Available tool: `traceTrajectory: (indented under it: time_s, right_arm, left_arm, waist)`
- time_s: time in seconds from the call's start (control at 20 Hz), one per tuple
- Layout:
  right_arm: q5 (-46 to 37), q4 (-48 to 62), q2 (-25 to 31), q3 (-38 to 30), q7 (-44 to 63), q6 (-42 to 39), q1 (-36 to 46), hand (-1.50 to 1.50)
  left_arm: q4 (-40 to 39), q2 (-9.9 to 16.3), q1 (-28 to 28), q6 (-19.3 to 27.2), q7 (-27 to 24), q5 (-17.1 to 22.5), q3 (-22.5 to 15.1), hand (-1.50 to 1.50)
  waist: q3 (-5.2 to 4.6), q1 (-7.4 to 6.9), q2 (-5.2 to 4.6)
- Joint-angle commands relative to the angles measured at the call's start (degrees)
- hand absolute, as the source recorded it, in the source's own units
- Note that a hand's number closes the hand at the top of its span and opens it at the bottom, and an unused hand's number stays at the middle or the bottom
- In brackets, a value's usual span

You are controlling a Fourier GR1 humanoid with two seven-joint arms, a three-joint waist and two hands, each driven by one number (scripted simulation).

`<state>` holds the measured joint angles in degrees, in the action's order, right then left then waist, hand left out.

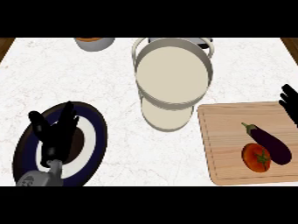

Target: Pick the eggplant from the cutting board and place it in the tiered basket

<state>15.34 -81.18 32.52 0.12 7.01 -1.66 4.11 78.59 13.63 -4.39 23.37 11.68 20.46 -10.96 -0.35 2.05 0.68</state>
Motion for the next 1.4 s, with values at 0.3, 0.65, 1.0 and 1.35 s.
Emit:
traceTrajectory:
  time_s: [0.3, 0.65, 1.0, 1.35]
  right_arm:
    - [-19.5, -2.0, 1.7, 13.8, -6.1, -1.0, 7.1, -1.50]
    - [-14.1, 5.7, -11.2, 14.2, -22.1, -4.6, 5.6, -1.50]
    - [-25.8, -8.3, 7.1, 15.8, -5.4, -8.1, 11.9, -1.50]
    - [-36.1, -17.1, 26.4, 22.5, 5.8, -25.7, 15.1, -1.50]
  left_arm:
    - [2.7, 3.7, -6.0, -14.3, -11.0, -5.2, -7.3, 0.00]
    - [-2.6, 2.4, -4.8, -17.9, -19.0, -7.0, -5.9, 0.00]
    - [-2.1, 2.9, -3.2, -18.5, -19.0, -7.2, -6.4, 0.00]
    - [-1.9, 3.9, -3.6, -18.1, -18.0, -6.8, -4.6, 0.00]
  waist:
    - [0.05, -4.20, -0.87]
    - [0.35, -2.05, -0.73]
    - [0.02, -1.43, -0.19]
    - [-0.13, -1.12, 0.13]
